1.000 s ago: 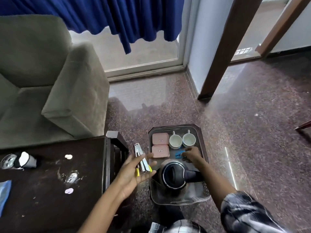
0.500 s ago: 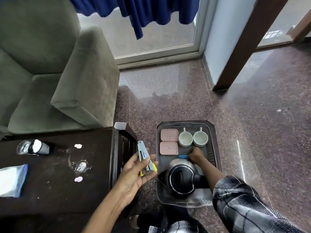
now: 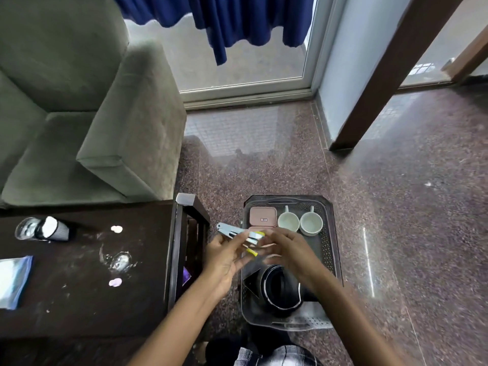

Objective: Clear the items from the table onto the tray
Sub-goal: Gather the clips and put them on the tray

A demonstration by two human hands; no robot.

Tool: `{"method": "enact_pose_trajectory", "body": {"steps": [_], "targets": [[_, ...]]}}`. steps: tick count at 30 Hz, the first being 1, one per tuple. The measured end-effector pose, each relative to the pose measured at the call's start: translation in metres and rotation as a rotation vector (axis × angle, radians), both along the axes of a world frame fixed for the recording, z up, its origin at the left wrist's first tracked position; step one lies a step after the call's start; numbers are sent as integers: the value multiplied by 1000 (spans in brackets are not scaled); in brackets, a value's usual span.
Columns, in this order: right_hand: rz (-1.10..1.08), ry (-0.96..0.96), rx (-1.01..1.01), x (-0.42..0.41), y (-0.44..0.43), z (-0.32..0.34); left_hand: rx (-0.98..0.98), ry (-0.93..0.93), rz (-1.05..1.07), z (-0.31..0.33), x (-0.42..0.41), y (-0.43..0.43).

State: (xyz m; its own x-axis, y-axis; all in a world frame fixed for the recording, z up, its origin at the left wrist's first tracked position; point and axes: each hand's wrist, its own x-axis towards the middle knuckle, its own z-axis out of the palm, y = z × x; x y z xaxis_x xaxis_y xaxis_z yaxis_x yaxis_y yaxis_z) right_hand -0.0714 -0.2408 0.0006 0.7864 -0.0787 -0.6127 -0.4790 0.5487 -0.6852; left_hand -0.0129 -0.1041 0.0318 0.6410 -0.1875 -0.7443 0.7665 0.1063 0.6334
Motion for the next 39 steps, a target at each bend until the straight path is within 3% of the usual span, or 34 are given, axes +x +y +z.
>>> {"method": "enact_pose_trajectory", "body": {"steps": [4, 7, 12, 17, 26, 34, 39], "targets": [[-173, -31, 15, -9, 17, 16, 15, -53, 25, 4, 0, -15], [-298, -8, -9, -14, 13, 11, 86, -57, -52, 4, -9, -25], [-388, 33, 85, -29, -18, 2, 18, 31, -219, 2, -15, -31], [-507, 224, 95, -50, -62, -32, 132, -75, -328, 5, -11, -30], [-481, 563, -32, -21, -63, -126, 124, -34, -333, 6, -9, -10], [-379, 713, -135, -5, -78, -178, 147, -22, -289, 3, -12, 8], [-373, 707, -177, 1, -76, -194, 172, -27, -259, 5, -11, 22]]}}
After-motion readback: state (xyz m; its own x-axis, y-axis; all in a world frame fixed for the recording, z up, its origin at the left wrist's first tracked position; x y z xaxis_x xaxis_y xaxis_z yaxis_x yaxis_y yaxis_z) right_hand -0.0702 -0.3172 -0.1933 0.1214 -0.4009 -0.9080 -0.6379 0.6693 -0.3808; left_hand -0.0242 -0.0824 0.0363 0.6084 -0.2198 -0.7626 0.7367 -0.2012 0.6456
